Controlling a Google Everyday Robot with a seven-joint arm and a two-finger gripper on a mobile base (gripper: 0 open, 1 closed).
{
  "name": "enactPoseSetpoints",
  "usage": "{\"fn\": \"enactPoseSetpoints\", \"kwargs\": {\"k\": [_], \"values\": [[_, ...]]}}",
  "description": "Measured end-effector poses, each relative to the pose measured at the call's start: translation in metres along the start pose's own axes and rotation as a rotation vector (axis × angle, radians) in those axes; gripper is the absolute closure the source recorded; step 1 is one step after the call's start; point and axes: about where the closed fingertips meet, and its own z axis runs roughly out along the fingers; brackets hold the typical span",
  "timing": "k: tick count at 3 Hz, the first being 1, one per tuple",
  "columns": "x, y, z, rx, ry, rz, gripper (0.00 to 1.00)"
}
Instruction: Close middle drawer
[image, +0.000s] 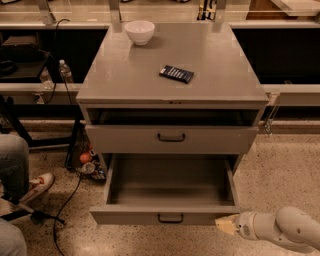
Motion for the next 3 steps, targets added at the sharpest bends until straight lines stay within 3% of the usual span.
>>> {"fn": "enactPoseSetpoints", "kwargs": {"k": [1, 2, 3], "values": [[-0.002, 0.001, 0.003, 0.01, -0.027, 0.009, 1.0], [-0.014, -0.009, 0.003, 0.078, -0.116, 0.006, 1.0], [-0.035, -0.022, 0.001, 0.169, -0.276, 0.005, 1.0]]}}
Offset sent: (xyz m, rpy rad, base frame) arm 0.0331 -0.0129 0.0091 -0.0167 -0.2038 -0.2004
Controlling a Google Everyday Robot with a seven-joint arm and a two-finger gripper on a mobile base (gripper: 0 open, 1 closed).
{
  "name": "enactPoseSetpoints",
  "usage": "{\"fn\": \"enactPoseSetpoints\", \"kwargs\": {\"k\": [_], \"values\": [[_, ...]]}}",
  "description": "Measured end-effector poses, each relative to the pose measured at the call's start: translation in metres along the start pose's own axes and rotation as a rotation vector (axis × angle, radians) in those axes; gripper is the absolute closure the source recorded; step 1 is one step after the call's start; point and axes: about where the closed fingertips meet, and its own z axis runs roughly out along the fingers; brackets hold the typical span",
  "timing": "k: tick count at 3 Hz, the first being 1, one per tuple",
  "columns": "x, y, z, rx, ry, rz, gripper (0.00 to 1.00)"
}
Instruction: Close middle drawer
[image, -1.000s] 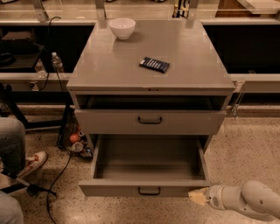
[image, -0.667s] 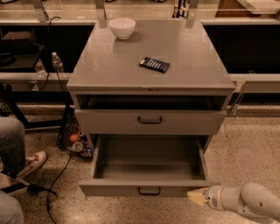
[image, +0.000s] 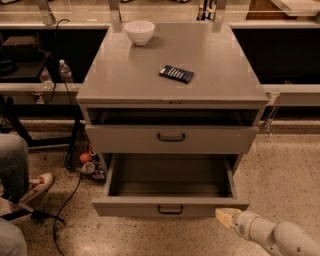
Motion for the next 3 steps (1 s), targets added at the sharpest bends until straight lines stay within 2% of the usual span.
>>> {"fn": "enactPoseSetpoints", "kwargs": {"k": [2, 3], "values": [[-0.023, -0.01, 0.017, 0.055, -0.099, -0.018, 1.0], [-0.025, -0.011, 0.018, 0.058, -0.106, -0.02, 1.0]]}}
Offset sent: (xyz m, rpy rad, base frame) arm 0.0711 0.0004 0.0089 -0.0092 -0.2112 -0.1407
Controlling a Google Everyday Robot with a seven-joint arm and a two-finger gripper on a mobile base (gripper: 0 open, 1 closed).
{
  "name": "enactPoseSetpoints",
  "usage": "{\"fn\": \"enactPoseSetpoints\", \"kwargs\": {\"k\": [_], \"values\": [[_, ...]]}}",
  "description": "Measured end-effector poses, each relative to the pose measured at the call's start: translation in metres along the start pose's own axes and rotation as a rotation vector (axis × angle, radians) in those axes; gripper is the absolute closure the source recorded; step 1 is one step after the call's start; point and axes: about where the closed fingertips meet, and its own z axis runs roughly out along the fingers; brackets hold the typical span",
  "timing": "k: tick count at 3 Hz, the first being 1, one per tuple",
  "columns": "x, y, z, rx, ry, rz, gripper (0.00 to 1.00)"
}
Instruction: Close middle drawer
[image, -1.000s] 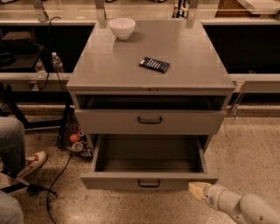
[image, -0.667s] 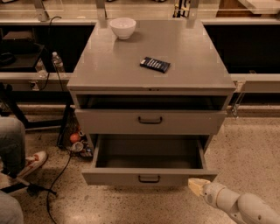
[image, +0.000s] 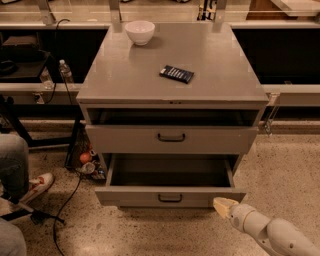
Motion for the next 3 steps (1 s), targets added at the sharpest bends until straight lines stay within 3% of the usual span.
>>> {"fn": "enactPoseSetpoints", "kwargs": {"k": [3], "values": [[-0.042, -0.003, 0.046, -0.019, -0.082, -0.058, 1.0]]}}
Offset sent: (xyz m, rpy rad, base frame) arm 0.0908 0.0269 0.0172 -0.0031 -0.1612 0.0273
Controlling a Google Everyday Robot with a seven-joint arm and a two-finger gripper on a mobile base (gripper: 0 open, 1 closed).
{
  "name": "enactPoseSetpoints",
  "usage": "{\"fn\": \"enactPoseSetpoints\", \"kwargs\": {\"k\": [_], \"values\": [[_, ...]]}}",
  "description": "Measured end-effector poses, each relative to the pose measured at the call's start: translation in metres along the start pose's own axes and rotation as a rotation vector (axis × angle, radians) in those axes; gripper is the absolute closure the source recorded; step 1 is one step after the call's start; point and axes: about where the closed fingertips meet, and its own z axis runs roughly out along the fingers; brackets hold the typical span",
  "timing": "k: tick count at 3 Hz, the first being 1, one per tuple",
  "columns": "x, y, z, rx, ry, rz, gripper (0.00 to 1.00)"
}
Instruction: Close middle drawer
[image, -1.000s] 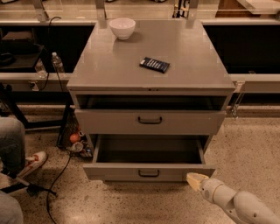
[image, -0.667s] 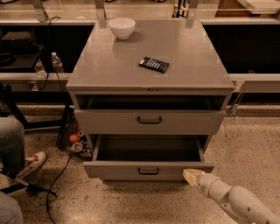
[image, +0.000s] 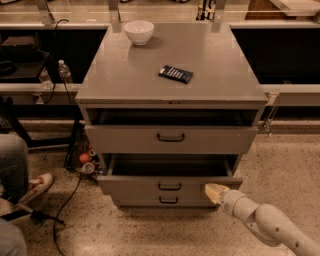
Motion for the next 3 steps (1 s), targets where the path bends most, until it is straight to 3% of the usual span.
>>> {"fn": "enactPoseSetpoints", "kwargs": {"k": [1, 3], "values": [[0.0, 0.0, 0.0, 0.0, 0.0, 0.0, 1.0], [-0.02, 0.001, 0.031, -0.057, -0.017, -0.029, 1.0]]}}
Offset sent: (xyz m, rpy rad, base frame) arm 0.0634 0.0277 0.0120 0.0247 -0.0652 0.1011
